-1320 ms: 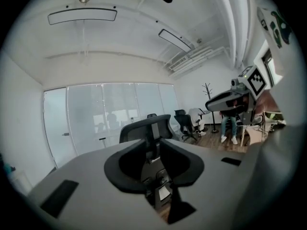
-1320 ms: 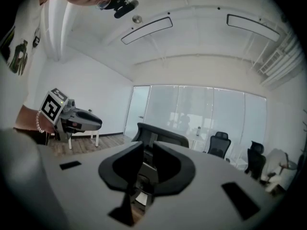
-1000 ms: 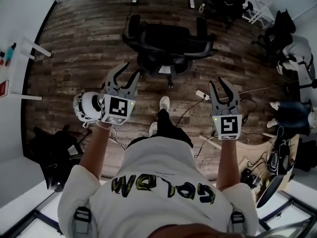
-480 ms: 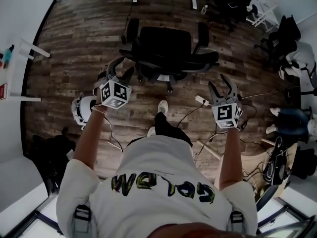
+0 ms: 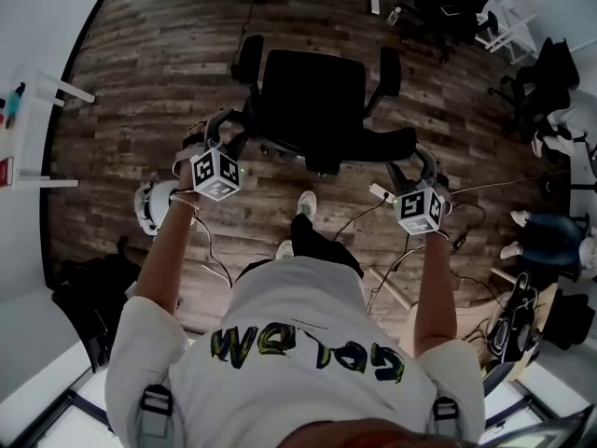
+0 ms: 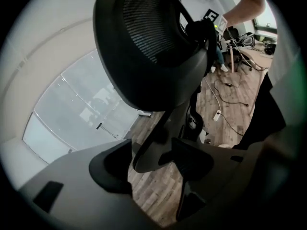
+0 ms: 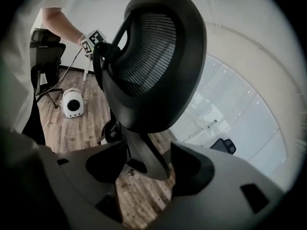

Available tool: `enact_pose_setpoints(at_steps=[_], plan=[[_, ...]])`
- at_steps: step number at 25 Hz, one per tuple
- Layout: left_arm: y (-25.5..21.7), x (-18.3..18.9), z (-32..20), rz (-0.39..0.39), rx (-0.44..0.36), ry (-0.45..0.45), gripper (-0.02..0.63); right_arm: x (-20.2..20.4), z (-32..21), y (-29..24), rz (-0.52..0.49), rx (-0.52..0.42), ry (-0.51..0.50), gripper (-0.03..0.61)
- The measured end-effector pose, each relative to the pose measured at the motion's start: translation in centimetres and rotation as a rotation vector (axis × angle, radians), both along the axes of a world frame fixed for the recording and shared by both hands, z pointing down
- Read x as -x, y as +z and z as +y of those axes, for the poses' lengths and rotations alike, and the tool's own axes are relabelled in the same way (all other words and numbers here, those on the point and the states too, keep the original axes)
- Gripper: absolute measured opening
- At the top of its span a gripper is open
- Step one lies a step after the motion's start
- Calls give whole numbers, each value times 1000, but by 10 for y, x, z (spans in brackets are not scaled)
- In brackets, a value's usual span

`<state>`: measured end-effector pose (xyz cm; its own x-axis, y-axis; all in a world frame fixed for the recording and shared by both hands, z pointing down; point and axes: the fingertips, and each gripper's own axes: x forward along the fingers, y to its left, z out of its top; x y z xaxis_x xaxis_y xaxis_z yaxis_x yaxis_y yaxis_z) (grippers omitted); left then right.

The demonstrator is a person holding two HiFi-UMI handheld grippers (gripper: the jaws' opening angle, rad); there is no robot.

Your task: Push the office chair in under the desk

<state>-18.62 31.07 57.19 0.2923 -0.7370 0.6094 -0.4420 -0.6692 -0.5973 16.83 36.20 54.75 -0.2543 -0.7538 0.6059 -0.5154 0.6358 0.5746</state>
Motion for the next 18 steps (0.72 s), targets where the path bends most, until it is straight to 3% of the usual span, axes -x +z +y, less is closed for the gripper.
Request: enact_pose_setpoints(at_steps=[3, 5, 18], plan=[[7, -2, -9, -47, -3, 13, 241, 7, -11, 17, 27, 12, -21, 285], [9, -4, -11, -45, 9, 27, 213, 7, -18, 21, 49, -7, -13, 173], [9, -9, -47, -46, 26, 7, 204, 0, -57, 20, 44, 2, -2, 152]])
